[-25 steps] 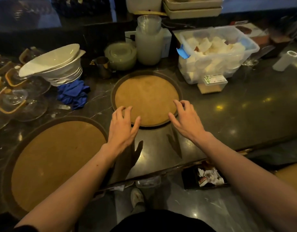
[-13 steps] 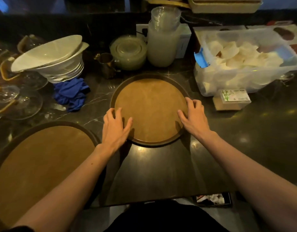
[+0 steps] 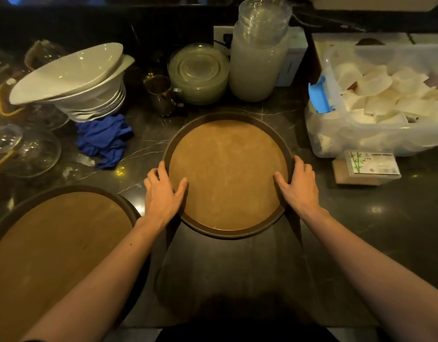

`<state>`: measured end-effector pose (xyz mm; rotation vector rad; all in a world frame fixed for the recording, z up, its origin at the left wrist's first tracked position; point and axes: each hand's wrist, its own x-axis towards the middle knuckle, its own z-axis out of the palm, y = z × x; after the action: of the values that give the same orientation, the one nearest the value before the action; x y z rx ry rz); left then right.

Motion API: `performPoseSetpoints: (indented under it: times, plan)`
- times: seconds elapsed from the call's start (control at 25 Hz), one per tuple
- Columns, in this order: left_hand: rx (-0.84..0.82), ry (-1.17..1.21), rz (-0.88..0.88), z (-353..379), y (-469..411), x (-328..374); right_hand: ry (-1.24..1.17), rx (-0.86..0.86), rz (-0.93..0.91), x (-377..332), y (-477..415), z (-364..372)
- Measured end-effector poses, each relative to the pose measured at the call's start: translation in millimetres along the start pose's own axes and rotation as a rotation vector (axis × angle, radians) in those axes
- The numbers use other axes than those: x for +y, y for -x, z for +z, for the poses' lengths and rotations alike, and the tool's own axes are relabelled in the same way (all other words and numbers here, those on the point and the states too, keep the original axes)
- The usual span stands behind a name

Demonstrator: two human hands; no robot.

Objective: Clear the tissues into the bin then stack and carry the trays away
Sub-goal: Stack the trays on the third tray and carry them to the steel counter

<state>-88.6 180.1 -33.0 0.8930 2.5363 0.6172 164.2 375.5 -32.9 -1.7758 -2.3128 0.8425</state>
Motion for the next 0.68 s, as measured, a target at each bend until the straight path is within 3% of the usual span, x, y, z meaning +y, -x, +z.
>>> performPoseSetpoints:
  times: [0.36,0.68]
  plan:
    - [0.036,0.107,-0.061,11.2,-29.0,0.8,-0.103,0.041,0.107,-6.3,-14.2,6.7]
    - [0.136,0.237,-0.041,0.9,-12.3,-7.4,-0.250,0.103,0.082,-8.7,15.1,0.2]
